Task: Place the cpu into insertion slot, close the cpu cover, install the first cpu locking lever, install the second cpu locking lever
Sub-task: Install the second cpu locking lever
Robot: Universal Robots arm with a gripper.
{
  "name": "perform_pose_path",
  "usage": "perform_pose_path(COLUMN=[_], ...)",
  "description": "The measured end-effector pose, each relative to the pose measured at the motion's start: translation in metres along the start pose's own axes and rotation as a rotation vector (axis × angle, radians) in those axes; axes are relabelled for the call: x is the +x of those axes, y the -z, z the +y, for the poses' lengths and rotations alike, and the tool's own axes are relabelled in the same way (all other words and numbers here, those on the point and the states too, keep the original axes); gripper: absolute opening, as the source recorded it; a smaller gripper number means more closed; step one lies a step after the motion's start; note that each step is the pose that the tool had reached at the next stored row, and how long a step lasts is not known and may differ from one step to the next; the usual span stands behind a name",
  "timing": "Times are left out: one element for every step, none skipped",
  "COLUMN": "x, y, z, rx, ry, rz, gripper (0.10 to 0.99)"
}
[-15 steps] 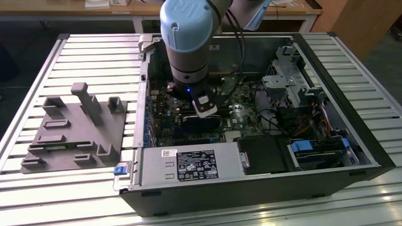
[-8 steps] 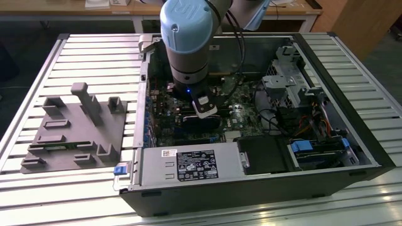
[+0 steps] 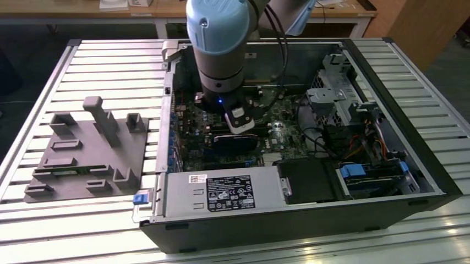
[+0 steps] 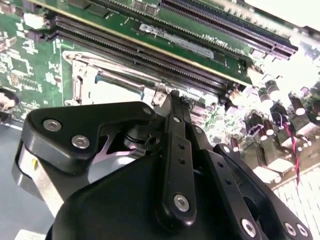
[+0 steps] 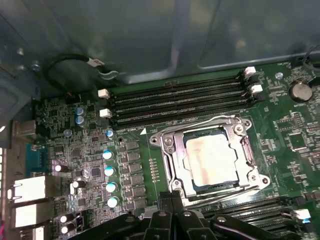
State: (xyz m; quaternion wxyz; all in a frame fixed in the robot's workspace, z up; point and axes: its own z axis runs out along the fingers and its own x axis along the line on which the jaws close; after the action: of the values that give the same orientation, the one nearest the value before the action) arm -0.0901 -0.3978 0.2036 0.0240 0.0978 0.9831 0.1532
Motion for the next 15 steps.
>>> perform_pose_path(x=[-0.0001, -0.0001, -0.0002, -0.0002, -0.0002, -0.0003, -0.0003, -0.0004, -0.0004, -0.0004, -0.0004, -0.0007, -0.0013, -0.002, -0.0032], y=[0.0023, 0.0048, 0.0074, 0.0102, 0.013, 0.0156, 0.0172, 0.0182, 0.0187, 0.0189, 0.0189, 0.0189, 0.0188, 0.0187, 0.0186], z=[0.0007, 0.0015, 0.0024, 0.0033, 0.0042, 0.005, 0.0055, 0.0059, 0.0061, 0.0061, 0.0062, 0.0063, 0.0065, 0.0067, 0.007], rx=[0.0, 0.0, 0.0, 0.0, 0.0, 0.0, 0.0, 0.0, 0.003, 0.01, 0.02, 0.029, 0.041, 0.048, 0.051], ry=[0.0, 0.0, 0.0, 0.0, 0.0, 0.0, 0.0, 0.0, 0.0, 0.001, 0.002, 0.002, 0.003, 0.004, 0.004], rz=[0.0, 0.0, -0.0001, 0.0, 0.0, 0.0, 0.0, -0.0001, -0.0006, -0.002, -0.0037, -0.0055, -0.0077, -0.0091, -0.0097], gripper=[0.106, 0.106, 0.106, 0.106, 0.106, 0.106, 0.106, 0.106, 0.106, 0.106, 0.106, 0.106, 0.106, 0.106, 0.106])
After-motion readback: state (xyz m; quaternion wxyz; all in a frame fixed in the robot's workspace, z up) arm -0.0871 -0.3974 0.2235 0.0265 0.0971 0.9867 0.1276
